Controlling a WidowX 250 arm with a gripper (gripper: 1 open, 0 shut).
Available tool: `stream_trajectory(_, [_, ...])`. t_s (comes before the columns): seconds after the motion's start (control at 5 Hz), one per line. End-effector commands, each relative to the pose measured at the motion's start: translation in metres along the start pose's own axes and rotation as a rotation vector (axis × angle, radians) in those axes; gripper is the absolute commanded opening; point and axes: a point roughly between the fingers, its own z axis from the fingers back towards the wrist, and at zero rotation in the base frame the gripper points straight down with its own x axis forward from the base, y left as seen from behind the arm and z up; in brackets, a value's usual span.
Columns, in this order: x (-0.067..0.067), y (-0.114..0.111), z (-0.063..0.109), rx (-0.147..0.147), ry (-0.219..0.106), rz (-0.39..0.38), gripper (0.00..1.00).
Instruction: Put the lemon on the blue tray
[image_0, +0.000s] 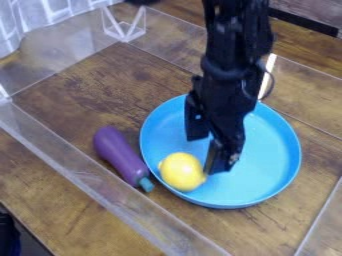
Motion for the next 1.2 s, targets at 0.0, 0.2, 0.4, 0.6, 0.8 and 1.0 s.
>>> stream_trajectory(0.0, [0.005,0.000,-0.010,0.016,-0.024,0.006,1.00])
stream_trajectory(0.2, [0.003,0.005,-0.015,0.025,-0.007,0.027,1.00])
stream_trajectory(0.4, [0.001,0.004,-0.015,0.033,0.005,0.053,0.00])
stream_trajectory(0.6, [-0.002,0.003,-0.012,0.043,0.018,0.073,0.00])
stream_trajectory(0.8, [-0.005,0.003,-0.005,0.054,0.029,0.093,0.00])
stream_trajectory(1.0, [-0.013,0.007,0.004,0.064,0.030,0.017,0.00])
